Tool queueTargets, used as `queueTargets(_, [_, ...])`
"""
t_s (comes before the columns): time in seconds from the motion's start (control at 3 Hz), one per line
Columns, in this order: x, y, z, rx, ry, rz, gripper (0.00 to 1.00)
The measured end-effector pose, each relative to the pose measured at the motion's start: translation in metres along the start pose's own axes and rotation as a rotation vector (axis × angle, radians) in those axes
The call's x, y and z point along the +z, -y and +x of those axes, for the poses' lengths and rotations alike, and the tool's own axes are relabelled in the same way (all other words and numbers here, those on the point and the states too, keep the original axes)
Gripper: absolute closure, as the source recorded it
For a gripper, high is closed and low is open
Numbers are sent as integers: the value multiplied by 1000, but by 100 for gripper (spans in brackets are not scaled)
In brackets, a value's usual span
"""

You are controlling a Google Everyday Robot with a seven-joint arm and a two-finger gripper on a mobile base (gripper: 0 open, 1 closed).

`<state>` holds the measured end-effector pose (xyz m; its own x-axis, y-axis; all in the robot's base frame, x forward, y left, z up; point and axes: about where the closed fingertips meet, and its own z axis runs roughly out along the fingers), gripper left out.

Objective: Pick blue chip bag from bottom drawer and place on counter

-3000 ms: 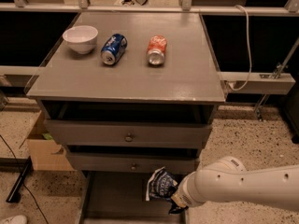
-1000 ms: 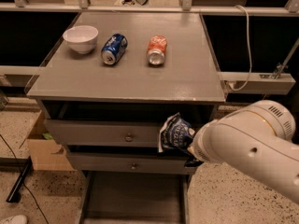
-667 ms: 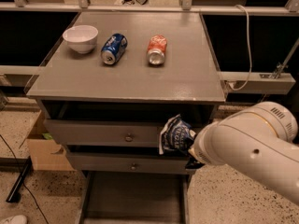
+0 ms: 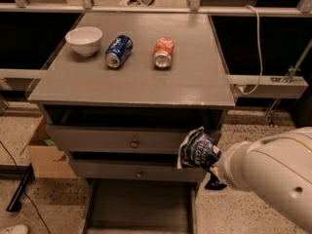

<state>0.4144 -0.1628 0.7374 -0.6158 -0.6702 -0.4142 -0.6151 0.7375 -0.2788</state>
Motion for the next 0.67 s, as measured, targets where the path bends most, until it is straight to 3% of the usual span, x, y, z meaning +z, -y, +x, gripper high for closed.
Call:
queueTargets(0.33, [-5,1,2,2,2,11,100])
queueTargets(0.67, [-13,15,-24,-4,28,13,100])
